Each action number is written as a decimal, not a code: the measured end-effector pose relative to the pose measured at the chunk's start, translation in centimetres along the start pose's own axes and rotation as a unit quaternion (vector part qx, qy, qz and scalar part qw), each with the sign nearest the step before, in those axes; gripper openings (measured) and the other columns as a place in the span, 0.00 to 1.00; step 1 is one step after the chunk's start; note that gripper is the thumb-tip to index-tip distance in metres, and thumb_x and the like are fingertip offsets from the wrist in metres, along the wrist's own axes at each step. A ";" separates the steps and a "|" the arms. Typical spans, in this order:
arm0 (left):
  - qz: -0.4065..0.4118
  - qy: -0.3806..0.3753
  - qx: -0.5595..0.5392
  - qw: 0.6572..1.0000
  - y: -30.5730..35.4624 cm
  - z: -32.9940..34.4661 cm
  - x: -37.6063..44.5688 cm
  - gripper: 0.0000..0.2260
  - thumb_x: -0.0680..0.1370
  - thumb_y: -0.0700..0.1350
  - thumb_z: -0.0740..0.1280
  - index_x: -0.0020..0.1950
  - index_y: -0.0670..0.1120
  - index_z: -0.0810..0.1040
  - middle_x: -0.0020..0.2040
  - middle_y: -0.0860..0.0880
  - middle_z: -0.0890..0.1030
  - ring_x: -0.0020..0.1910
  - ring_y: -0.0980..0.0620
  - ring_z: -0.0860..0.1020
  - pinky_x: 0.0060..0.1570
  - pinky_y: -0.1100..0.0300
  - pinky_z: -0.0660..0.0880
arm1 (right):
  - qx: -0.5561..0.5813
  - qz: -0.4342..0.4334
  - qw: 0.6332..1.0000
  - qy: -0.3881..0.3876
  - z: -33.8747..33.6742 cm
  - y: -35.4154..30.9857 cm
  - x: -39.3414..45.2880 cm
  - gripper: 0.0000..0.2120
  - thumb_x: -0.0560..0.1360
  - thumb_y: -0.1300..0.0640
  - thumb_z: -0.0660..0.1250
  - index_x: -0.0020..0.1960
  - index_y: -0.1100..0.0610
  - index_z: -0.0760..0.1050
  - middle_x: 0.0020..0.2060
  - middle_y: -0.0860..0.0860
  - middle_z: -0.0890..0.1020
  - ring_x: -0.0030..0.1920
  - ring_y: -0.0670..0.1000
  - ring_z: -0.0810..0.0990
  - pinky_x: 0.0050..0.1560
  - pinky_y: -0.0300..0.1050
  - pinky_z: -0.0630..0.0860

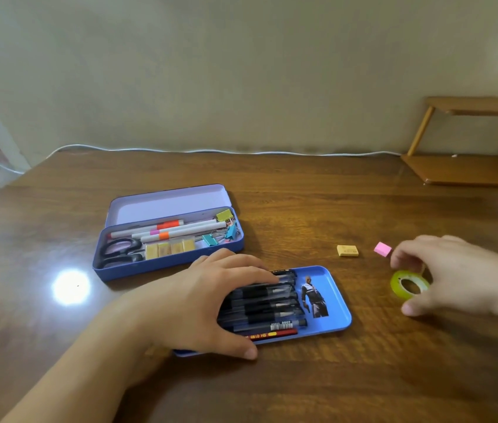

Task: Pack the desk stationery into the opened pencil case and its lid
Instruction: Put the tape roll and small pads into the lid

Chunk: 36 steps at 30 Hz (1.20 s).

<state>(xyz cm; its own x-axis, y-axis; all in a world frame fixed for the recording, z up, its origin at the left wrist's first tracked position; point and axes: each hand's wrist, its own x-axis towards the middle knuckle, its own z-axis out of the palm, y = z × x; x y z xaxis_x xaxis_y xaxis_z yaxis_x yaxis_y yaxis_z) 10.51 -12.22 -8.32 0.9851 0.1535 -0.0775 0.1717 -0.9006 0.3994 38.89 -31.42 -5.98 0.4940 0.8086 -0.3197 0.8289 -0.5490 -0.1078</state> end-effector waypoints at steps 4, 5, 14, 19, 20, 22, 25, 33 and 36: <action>-0.004 -0.001 -0.008 1.000 0.0 0.1 0.0 0.37 0.67 0.67 0.72 0.72 0.67 0.59 0.69 0.71 0.59 0.71 0.66 0.56 0.72 0.57 0.64 | 0.001 -0.022 1.000 0.017 -0.3 -0.2 0.0 0.19 0.65 0.43 0.77 0.46 0.34 0.68 0.49 0.35 0.72 0.52 0.42 0.68 0.52 0.42 0.72; -0.006 0.000 -0.010 1.000 0.0 0.1 0.0 0.37 0.67 0.67 0.72 0.72 0.67 0.60 0.69 0.71 0.59 0.71 0.66 0.57 0.72 0.57 0.64 | -0.004 -0.041 0.999 0.027 -0.5 -0.6 -0.1 0.18 0.65 0.41 0.75 0.47 0.33 0.68 0.49 0.34 0.72 0.51 0.40 0.68 0.51 0.41 0.71; 0.004 0.012 0.012 1.000 -0.1 0.0 0.2 0.37 0.67 0.67 0.72 0.73 0.65 0.61 0.69 0.70 0.61 0.70 0.68 0.58 0.71 0.61 0.62 | 0.101 -0.226 0.962 0.113 2.3 -7.8 -0.6 0.21 0.65 0.45 0.76 0.56 0.40 0.75 0.51 0.35 0.74 0.51 0.38 0.74 0.51 0.38 0.75; 0.007 0.013 0.011 1.000 -0.1 0.0 0.1 0.37 0.67 0.67 0.72 0.72 0.65 0.61 0.69 0.71 0.60 0.69 0.69 0.57 0.69 0.65 0.62 | 0.103 -0.216 0.961 0.140 2.6 -8.3 -0.4 0.20 0.67 0.46 0.76 0.56 0.39 0.74 0.53 0.33 0.75 0.55 0.37 0.72 0.56 0.37 0.74; 0.007 0.013 0.012 1.000 -0.1 0.0 0.1 0.37 0.67 0.67 0.72 0.73 0.65 0.61 0.69 0.71 0.60 0.69 0.69 0.57 0.70 0.65 0.62 | 0.094 -0.216 0.962 0.140 2.7 -8.4 -0.4 0.20 0.67 0.45 0.76 0.57 0.38 0.73 0.54 0.32 0.74 0.56 0.37 0.71 0.57 0.38 0.73; 0.010 0.017 0.016 1.000 -0.1 0.1 0.1 0.37 0.67 0.67 0.72 0.72 0.65 0.61 0.69 0.71 0.61 0.70 0.68 0.58 0.70 0.65 0.62 | 0.073 -0.216 0.964 0.135 2.7 -8.2 -0.3 0.21 0.67 0.43 0.75 0.57 0.37 0.73 0.55 0.31 0.73 0.58 0.37 0.68 0.57 0.40 0.73; 0.013 0.025 0.017 0.999 -0.2 0.2 0.1 0.36 0.67 0.67 0.72 0.72 0.65 0.62 0.68 0.72 0.61 0.69 0.69 0.58 0.70 0.67 0.61 | 0.076 -0.196 0.967 0.142 1.9 -6.5 0.2 0.22 0.64 0.39 0.75 0.56 0.37 0.75 0.55 0.31 0.72 0.56 0.36 0.66 0.58 0.42 0.70; 0.002 0.018 0.017 1.000 -0.4 0.1 0.0 0.36 0.68 0.68 0.71 0.72 0.67 0.60 0.69 0.72 0.59 0.69 0.69 0.56 0.69 0.67 0.62 | 0.065 -0.048 0.975 0.205 2.0 -3.6 2.9 0.12 0.71 0.46 0.72 0.55 0.42 0.80 0.43 0.38 0.77 0.50 0.45 0.71 0.51 0.49 0.76; 0.001 0.025 0.026 0.999 -0.3 0.2 0.0 0.36 0.68 0.68 0.70 0.73 0.66 0.60 0.71 0.70 0.59 0.70 0.68 0.56 0.71 0.63 0.61 | 0.053 -0.046 0.976 0.208 2.1 -3.9 3.0 0.08 0.73 0.48 0.71 0.52 0.42 0.79 0.42 0.39 0.76 0.50 0.44 0.71 0.49 0.46 0.75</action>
<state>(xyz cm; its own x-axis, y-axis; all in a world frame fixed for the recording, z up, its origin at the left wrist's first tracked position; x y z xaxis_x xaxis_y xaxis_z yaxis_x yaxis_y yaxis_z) 10.42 -12.02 -8.60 0.9849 0.1704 -0.0303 0.1701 -0.9209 0.3507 36.57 -27.28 -8.49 0.5014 0.8590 0.1037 0.8535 -0.4715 -0.2219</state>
